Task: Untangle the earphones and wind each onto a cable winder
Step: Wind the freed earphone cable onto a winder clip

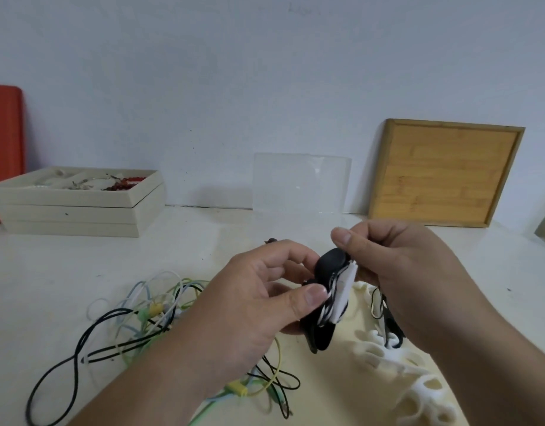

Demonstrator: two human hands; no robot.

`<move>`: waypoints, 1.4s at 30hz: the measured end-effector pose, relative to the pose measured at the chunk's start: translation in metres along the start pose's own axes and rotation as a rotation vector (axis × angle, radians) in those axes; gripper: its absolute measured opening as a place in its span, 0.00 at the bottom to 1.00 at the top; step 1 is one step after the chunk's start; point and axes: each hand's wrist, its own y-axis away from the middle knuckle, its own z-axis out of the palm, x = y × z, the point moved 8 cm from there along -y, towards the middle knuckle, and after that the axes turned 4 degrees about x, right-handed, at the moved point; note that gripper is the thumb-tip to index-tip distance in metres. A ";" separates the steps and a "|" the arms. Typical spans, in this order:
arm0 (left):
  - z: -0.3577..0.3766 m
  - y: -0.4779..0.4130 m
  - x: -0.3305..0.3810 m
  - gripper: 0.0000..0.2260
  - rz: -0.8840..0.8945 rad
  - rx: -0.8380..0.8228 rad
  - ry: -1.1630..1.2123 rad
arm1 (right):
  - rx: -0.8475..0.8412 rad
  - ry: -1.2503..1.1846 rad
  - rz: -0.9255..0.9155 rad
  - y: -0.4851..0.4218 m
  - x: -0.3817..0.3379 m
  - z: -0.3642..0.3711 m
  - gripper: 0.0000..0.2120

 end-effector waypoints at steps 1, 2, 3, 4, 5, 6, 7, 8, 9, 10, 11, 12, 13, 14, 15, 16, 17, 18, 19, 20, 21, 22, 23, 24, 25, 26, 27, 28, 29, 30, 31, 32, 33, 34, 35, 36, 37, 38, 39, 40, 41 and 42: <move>0.002 0.000 0.001 0.06 0.008 -0.009 0.016 | -0.023 -0.007 0.025 -0.002 0.005 0.002 0.25; 0.003 0.000 0.002 0.07 0.021 -0.001 0.033 | -0.057 -0.003 0.046 -0.002 0.007 0.006 0.27; 0.002 0.001 0.004 0.07 0.038 0.020 0.046 | -0.095 0.008 0.066 -0.001 0.010 0.011 0.29; 0.000 0.000 0.006 0.07 0.057 0.042 0.059 | -0.130 0.018 0.087 0.000 0.012 0.016 0.31; -0.001 0.001 0.007 0.07 0.071 0.059 0.074 | -0.168 0.022 0.101 0.001 0.015 0.021 0.31; -0.001 0.000 0.007 0.08 0.079 0.071 0.095 | -0.205 0.029 0.105 0.001 0.017 0.026 0.29; -0.002 0.000 0.008 0.08 0.082 0.082 0.125 | -0.239 0.045 0.095 0.003 0.018 0.030 0.26; -0.004 0.000 0.008 0.08 0.082 0.099 0.167 | -0.266 0.064 0.077 0.004 0.018 0.034 0.22; -0.008 -0.001 0.007 0.08 0.076 0.118 0.226 | -0.286 0.078 0.058 0.005 0.016 0.038 0.19; -0.011 -0.002 0.007 0.08 0.060 0.138 0.300 | -0.303 0.088 0.043 0.008 0.014 0.042 0.18; -0.014 -0.002 0.005 0.08 0.038 0.157 0.376 | -0.319 0.095 0.029 0.010 0.013 0.046 0.18; -0.017 -0.003 0.003 0.09 0.020 0.180 0.442 | -0.338 0.109 0.013 0.012 0.011 0.049 0.17; -0.021 -0.004 0.001 0.11 0.006 0.208 0.492 | -0.357 0.131 -0.005 0.014 0.010 0.051 0.17; -0.025 -0.004 -0.001 0.11 -0.003 0.239 0.515 | -0.379 0.165 -0.019 0.015 0.008 0.054 0.16; -0.028 -0.004 -0.002 0.11 -0.009 0.270 0.513 | -0.402 0.204 -0.032 0.017 0.007 0.055 0.15; -0.030 -0.004 -0.003 0.11 -0.009 0.297 0.493 | -0.424 0.234 -0.042 0.019 0.006 0.055 0.15; -0.033 -0.004 -0.004 0.10 -0.008 0.324 0.470 | -0.444 0.248 -0.050 0.020 0.003 0.055 0.14; -0.036 -0.004 -0.005 0.10 -0.008 0.350 0.449 | -0.463 0.254 -0.057 0.021 0.001 0.055 0.13; -0.038 -0.004 -0.006 0.09 -0.014 0.372 0.434 | -0.478 0.258 -0.062 0.023 -0.001 0.054 0.12; -0.040 -0.004 -0.008 0.09 -0.025 0.389 0.419 | -0.486 0.268 -0.064 0.024 -0.003 0.053 0.12; -0.041 -0.004 -0.009 0.08 -0.037 0.407 0.400 | -0.487 0.276 -0.064 0.024 -0.005 0.052 0.11; -0.044 -0.004 -0.011 0.08 -0.046 0.424 0.379 | -0.481 0.278 -0.065 0.025 -0.007 0.050 0.10; -0.046 -0.004 -0.012 0.08 -0.051 0.441 0.366 | -0.467 0.271 -0.062 0.024 -0.008 0.048 0.10; -0.048 -0.004 -0.012 0.08 -0.054 0.456 0.362 | -0.448 0.256 -0.057 0.024 -0.011 0.045 0.10; -0.049 -0.004 -0.013 0.08 -0.057 0.470 0.364 | -0.425 0.241 -0.054 0.024 -0.014 0.042 0.10; -0.051 -0.004 -0.013 0.08 -0.062 0.482 0.369 | -0.400 0.233 -0.057 0.023 -0.016 0.038 0.09; -0.052 -0.004 -0.014 0.08 -0.069 0.494 0.377 | -0.377 0.231 -0.060 0.022 -0.018 0.035 0.09; -0.053 -0.004 -0.014 0.07 -0.080 0.504 0.395 | -0.357 0.233 -0.060 0.021 -0.019 0.032 0.09; -0.053 -0.004 -0.015 0.06 -0.091 0.510 0.421 | -0.340 0.234 -0.056 0.021 -0.020 0.029 0.09; -0.053 -0.004 -0.015 0.06 -0.101 0.513 0.460 | -0.332 0.237 -0.047 0.020 -0.019 0.027 0.10; -0.053 -0.004 -0.015 0.06 -0.109 0.512 0.508 | -0.335 0.245 -0.037 0.020 -0.019 0.026 0.10; -0.053 -0.003 -0.015 0.07 -0.113 0.509 0.549 | -0.345 0.251 -0.030 0.021 -0.018 0.026 0.10; -0.052 -0.003 -0.015 0.07 -0.116 0.505 0.565 | -0.361 0.250 -0.027 0.021 -0.018 0.025 0.10; -0.051 -0.004 -0.015 0.08 -0.116 0.501 0.549 | -0.384 0.241 -0.026 0.022 -0.018 0.026 0.10; -0.051 -0.004 -0.016 0.08 -0.113 0.501 0.517 | -0.419 0.225 -0.027 0.023 -0.018 0.028 0.10; -0.050 -0.004 -0.017 0.08 -0.108 0.503 0.483 | -0.460 0.207 -0.031 0.025 -0.018 0.032 0.10; -0.049 -0.003 -0.018 0.08 -0.105 0.506 0.449 | -0.502 0.188 -0.039 0.027 -0.018 0.035 0.10; -0.047 -0.004 -0.019 0.07 -0.098 0.502 0.404 | -0.529 0.167 -0.055 0.029 -0.019 0.038 0.10; -0.047 -0.004 -0.019 0.06 -0.084 0.497 0.336 | -0.535 0.142 -0.078 0.029 -0.021 0.040 0.10; -0.047 -0.003 -0.018 0.05 -0.063 0.495 0.244 | -0.522 0.111 -0.103 0.028 -0.023 0.040 0.10; -0.047 -0.003 -0.015 0.04 -0.032 0.491 0.143 | -0.494 0.071 -0.124 0.027 -0.025 0.038 0.10; -0.046 -0.003 -0.011 0.05 0.006 0.476 0.045 | -0.461 0.025 -0.139 0.025 -0.026 0.034 0.10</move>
